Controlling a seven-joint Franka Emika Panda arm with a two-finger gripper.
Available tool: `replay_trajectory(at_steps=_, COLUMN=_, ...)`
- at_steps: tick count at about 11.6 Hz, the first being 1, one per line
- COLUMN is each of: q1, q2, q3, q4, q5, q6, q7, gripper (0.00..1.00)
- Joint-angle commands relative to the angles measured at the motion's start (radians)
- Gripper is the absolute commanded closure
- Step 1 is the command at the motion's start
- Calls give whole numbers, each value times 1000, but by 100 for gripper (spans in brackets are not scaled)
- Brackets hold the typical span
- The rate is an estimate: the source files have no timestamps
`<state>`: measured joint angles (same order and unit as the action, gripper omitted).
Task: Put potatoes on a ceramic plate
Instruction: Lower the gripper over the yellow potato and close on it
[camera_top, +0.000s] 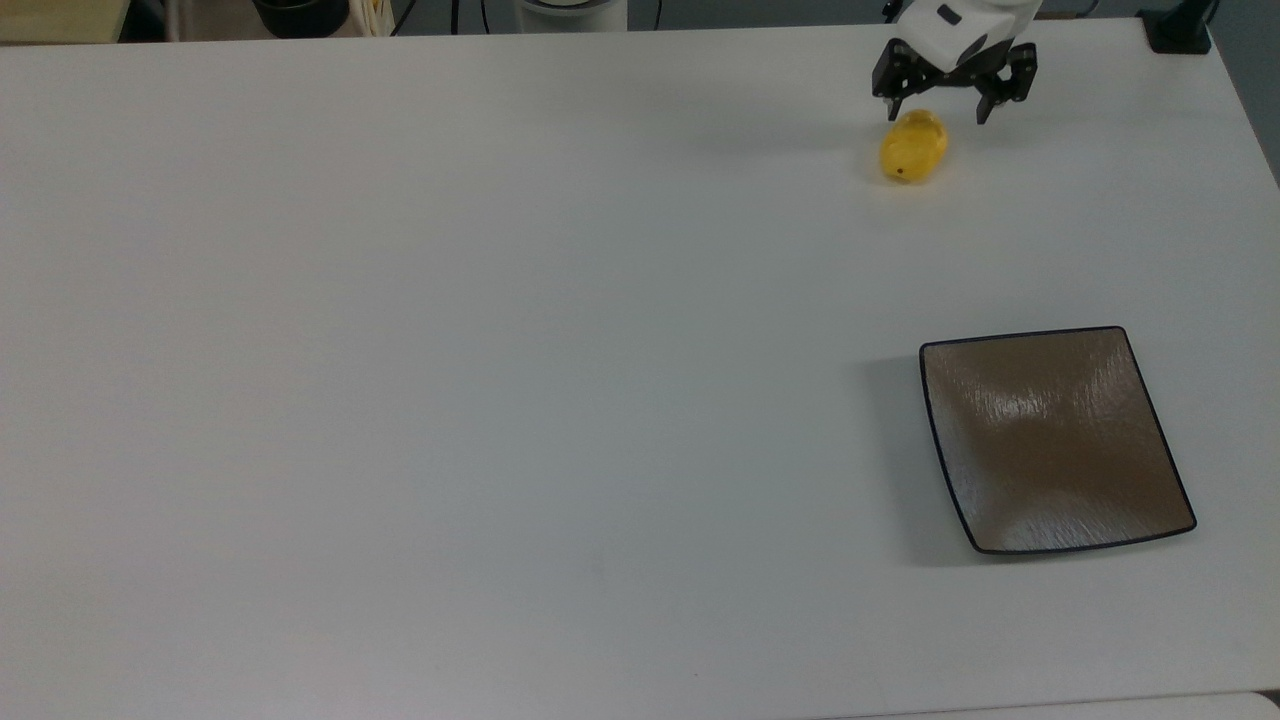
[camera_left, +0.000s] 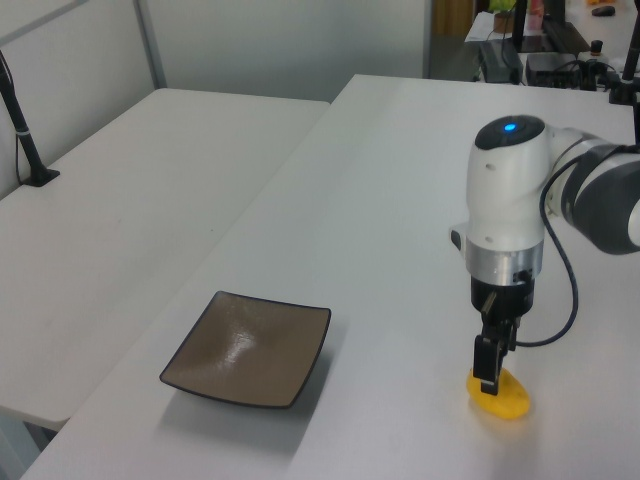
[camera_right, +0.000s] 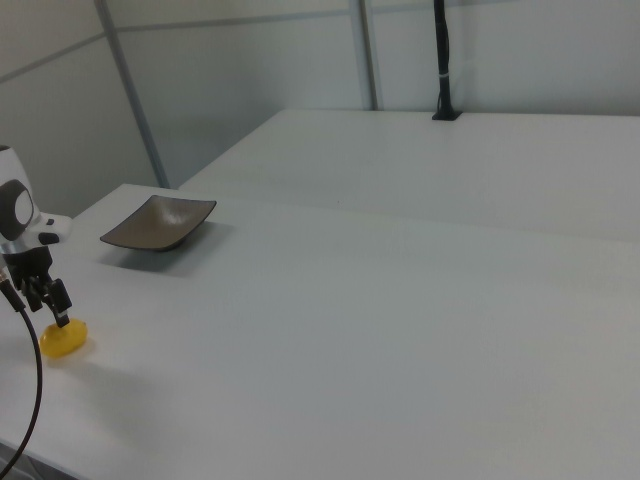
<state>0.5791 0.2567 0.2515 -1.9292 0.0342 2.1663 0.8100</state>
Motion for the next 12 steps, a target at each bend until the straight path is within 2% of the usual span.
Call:
replay_trajectory(at_steps=1, q1=-7, q2=41, q3=0, q4=-7, q5=-14, q6=66, q7=38, gripper=0)
replay_trajectory(at_steps=4, q1=-5, q2=76, q3=-1, q4=-7, q5=-49, q6=72, q7=41, gripper=0)
replay_trajectory(at_steps=8, q1=1, q2=85, q3=0, q4=-14, q5=-51, q6=70, q7=41, gripper=0)
replay_trajectory(at_steps=9, q1=2, q2=88, q3=-1, q4=-14, q5=-59, q6=70, q7=41, gripper=11)
replay_trajectory(at_steps=10, q1=2, q2=87, q3=0, q4=-14, q5=-60, q6=70, q7=38, gripper=34)
replay_trajectory(at_steps=11, q1=4, q2=87, q3=0, q4=-16, q5=-62, q6=69, q7=37, gripper=65)
replay_trajectory(at_steps=12, q1=4, q2=88, q3=0, q4=-16, q5=-63, q6=66, q7=34, gripper=90)
